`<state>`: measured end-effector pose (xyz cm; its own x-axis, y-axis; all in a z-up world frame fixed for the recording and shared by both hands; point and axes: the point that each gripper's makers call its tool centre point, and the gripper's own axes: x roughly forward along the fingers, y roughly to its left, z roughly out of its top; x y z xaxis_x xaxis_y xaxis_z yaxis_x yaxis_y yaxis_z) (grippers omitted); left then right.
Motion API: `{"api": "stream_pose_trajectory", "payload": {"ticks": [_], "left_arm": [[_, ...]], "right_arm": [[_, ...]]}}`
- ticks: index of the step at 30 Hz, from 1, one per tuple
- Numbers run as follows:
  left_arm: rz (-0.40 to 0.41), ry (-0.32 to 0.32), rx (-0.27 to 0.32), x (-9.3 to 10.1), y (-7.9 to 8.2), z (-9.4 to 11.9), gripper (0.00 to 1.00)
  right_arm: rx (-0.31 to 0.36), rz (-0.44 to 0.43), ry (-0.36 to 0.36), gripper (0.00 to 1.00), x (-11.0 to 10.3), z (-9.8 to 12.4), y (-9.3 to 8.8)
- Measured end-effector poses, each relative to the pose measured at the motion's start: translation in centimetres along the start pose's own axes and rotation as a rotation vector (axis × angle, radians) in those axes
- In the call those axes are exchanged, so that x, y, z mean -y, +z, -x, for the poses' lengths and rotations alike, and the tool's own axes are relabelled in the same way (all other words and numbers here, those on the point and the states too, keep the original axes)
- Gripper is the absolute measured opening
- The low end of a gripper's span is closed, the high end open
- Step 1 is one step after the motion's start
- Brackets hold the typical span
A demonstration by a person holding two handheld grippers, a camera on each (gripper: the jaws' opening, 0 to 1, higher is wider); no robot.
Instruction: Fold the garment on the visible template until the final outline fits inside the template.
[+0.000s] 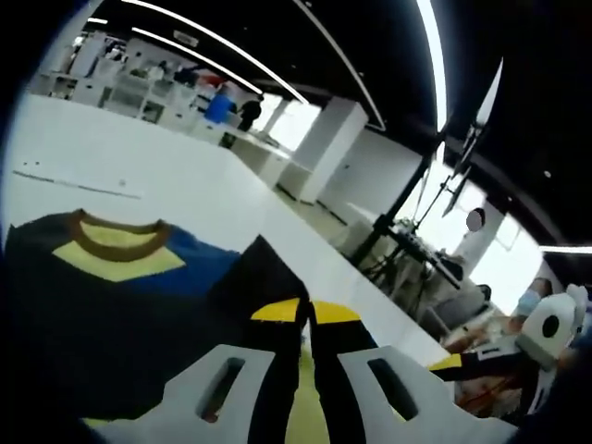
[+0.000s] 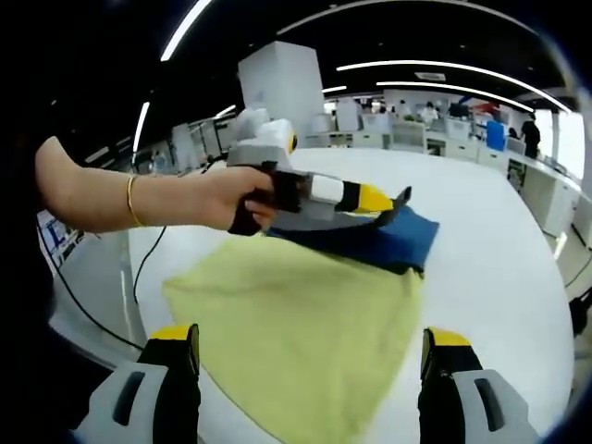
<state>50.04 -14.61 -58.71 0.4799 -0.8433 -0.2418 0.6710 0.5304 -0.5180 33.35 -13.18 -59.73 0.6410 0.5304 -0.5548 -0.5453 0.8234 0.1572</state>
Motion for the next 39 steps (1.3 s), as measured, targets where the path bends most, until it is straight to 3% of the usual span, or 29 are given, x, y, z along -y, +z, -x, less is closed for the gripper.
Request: {"api": "stream_pose_trajectory", "payload": {"ticks": [4, 5, 8, 13, 22, 26, 39], "left_arm": [[-0.013, 0.004, -0.038, -0.1, -1.4, -0.3, 0.01], [-0.033, 0.031, -0.056, -0.5, -1.9, -0.3, 0.01], [-0.046, 0.007, -0.067, -0.1, -2.4, -0.2, 0.02], [-0.104, 0.002, -0.057, 0.2, -2.0, 0.5, 0.29], [-0.219, -0.002, -0.079, -0.1, -1.9, 2.6, 0.58], [-0.272, 0.003, -0.104, -0.6, -2.1, 4.0, 0.77], [-0.333, -0.019, -0.139, -0.8, -3.2, 8.6, 0.93]], "right_arm": [[0.001, -0.003, -0.003, 0.99, 0.1, 0.1, -0.1], [0.002, -0.003, -0.003, 0.99, 0.1, 0.1, -0.1], [0.004, -0.005, -0.004, 0.99, 0.1, 0.2, -0.2], [-0.001, 0.000, 0.012, 0.99, -0.1, 0.2, -0.2], [-0.039, 0.039, 0.063, 0.99, -0.7, 0.1, -0.2], [-0.048, 0.054, 0.076, 0.99, -0.8, 0.1, -0.1], [-0.098, 0.109, 0.146, 0.99, -1.5, 0.4, 0.1]]}}
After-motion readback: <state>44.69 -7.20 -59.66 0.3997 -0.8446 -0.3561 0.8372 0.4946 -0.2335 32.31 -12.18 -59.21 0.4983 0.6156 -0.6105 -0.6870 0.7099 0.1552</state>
